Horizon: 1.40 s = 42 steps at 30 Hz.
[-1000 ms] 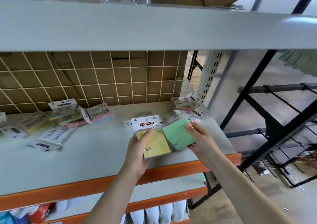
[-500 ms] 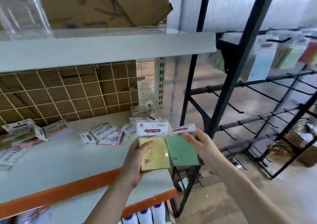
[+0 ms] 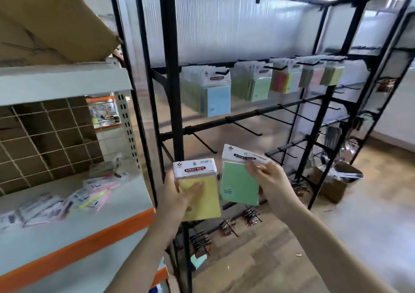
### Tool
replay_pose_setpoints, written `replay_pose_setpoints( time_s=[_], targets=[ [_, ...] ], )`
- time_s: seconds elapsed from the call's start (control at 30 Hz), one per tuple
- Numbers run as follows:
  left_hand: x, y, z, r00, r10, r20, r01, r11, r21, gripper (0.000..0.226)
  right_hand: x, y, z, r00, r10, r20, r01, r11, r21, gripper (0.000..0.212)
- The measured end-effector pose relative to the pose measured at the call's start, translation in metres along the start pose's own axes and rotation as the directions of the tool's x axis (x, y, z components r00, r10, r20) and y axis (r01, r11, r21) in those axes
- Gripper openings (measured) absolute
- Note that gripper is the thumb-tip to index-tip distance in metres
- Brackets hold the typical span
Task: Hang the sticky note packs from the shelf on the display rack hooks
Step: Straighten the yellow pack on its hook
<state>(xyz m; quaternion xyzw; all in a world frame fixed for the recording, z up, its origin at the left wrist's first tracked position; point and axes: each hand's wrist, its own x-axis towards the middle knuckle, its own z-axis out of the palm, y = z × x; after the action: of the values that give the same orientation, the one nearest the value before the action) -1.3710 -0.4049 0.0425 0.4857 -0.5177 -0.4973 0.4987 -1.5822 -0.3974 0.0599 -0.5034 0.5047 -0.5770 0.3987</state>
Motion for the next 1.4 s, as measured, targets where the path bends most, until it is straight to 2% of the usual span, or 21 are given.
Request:
replay_pose_setpoints(
  time_s=[0.07, 0.17, 0.2, 0.27, 0.37, 0.43, 0.5, 0.63, 0.77, 0.83, 0.93, 1.03, 1.1, 1.23, 1.33, 1.4],
  targets=[
    [0.001, 0.008, 0.022, 0.999, 0.036, 0.006, -0.036, 0.999, 0.032, 0.081, 0.0, -0.007, -0.021, 0.997, -0.013, -0.073, 0.013, 1.0, 0.009, 0.014],
    [0.007, 0.02, 0.049, 0.994, 0.093, 0.061, -0.098, 0.992, 0.084, 0.053, 0.004, -0.018, -0.044, 0.989, 0.001, -0.15, 0.004, 0.999, 0.036, 0.014],
    [0.01, 0.025, 0.057, 0.991, 0.109, 0.079, -0.117, 0.988, 0.105, 0.051, 0.006, -0.021, -0.051, 0.986, 0.004, -0.168, 0.003, 0.999, 0.042, 0.012],
    [0.017, 0.034, 0.07, 0.984, 0.149, 0.094, -0.16, 0.978, 0.132, 0.063, 0.014, -0.025, -0.064, 0.981, -0.007, -0.195, 0.015, 0.999, 0.038, 0.012],
    [0.036, 0.044, 0.085, 0.983, 0.177, 0.037, -0.181, 0.955, 0.233, 0.091, 0.031, -0.035, -0.084, 0.964, -0.045, -0.261, 0.047, 0.999, 0.003, 0.021],
    [0.05, 0.052, 0.093, 0.978, 0.209, 0.012, -0.205, 0.939, 0.277, 0.088, 0.046, -0.043, -0.097, 0.953, -0.061, -0.296, 0.052, 0.998, -0.04, 0.021],
    [0.062, 0.063, 0.101, 0.957, 0.285, 0.048, -0.286, 0.906, 0.313, 0.077, 0.065, -0.05, -0.108, 0.945, -0.08, -0.317, 0.059, 0.995, -0.075, 0.022],
    [0.089, 0.085, 0.125, 0.885, 0.437, 0.164, -0.466, 0.848, 0.255, 0.064, 0.111, -0.06, -0.123, 0.946, -0.189, -0.265, 0.14, 0.971, -0.192, 0.026],
    [0.129, 0.103, 0.156, 0.879, 0.42, 0.226, -0.464, 0.863, 0.198, 0.034, 0.16, -0.069, -0.127, 0.937, -0.298, -0.181, 0.243, 0.931, -0.273, 0.021],
    [0.15, 0.114, 0.171, 0.87, 0.429, 0.243, -0.471, 0.868, 0.154, 0.03, 0.182, -0.074, -0.126, 0.935, -0.332, -0.127, 0.286, 0.915, -0.285, 0.019],
    [0.181, 0.129, 0.192, 0.856, 0.472, 0.21, -0.503, 0.855, 0.129, 0.039, 0.213, -0.08, -0.129, 0.921, -0.382, -0.079, 0.345, 0.893, -0.289, 0.022],
    [0.207, 0.131, 0.21, 0.867, 0.492, 0.085, -0.499, 0.854, 0.15, 0.038, 0.24, -0.077, -0.136, 0.888, -0.447, -0.108, 0.406, 0.872, -0.271, 0.037],
    [0.22, 0.128, 0.221, 0.881, 0.473, 0.023, -0.471, 0.871, 0.141, 0.042, 0.255, -0.073, -0.14, 0.875, -0.466, -0.133, 0.428, 0.872, -0.237, 0.041],
    [0.24, 0.123, 0.241, 0.878, 0.478, 0.025, -0.476, 0.869, 0.133, 0.04, 0.278, -0.067, -0.149, 0.899, -0.412, -0.149, 0.404, 0.911, -0.081, 0.031],
    [0.247, 0.123, 0.249, 0.871, 0.489, 0.047, -0.491, 0.869, 0.056, 0.026, 0.292, -0.063, -0.152, 0.916, -0.382, -0.122, 0.38, 0.924, -0.044, 0.031],
    [0.252, 0.122, 0.249, 0.87, 0.492, 0.048, -0.493, 0.869, 0.041, 0.027, 0.3, -0.057, -0.153, 0.918, -0.383, -0.103, 0.381, 0.924, -0.038, 0.033]
  ],
)
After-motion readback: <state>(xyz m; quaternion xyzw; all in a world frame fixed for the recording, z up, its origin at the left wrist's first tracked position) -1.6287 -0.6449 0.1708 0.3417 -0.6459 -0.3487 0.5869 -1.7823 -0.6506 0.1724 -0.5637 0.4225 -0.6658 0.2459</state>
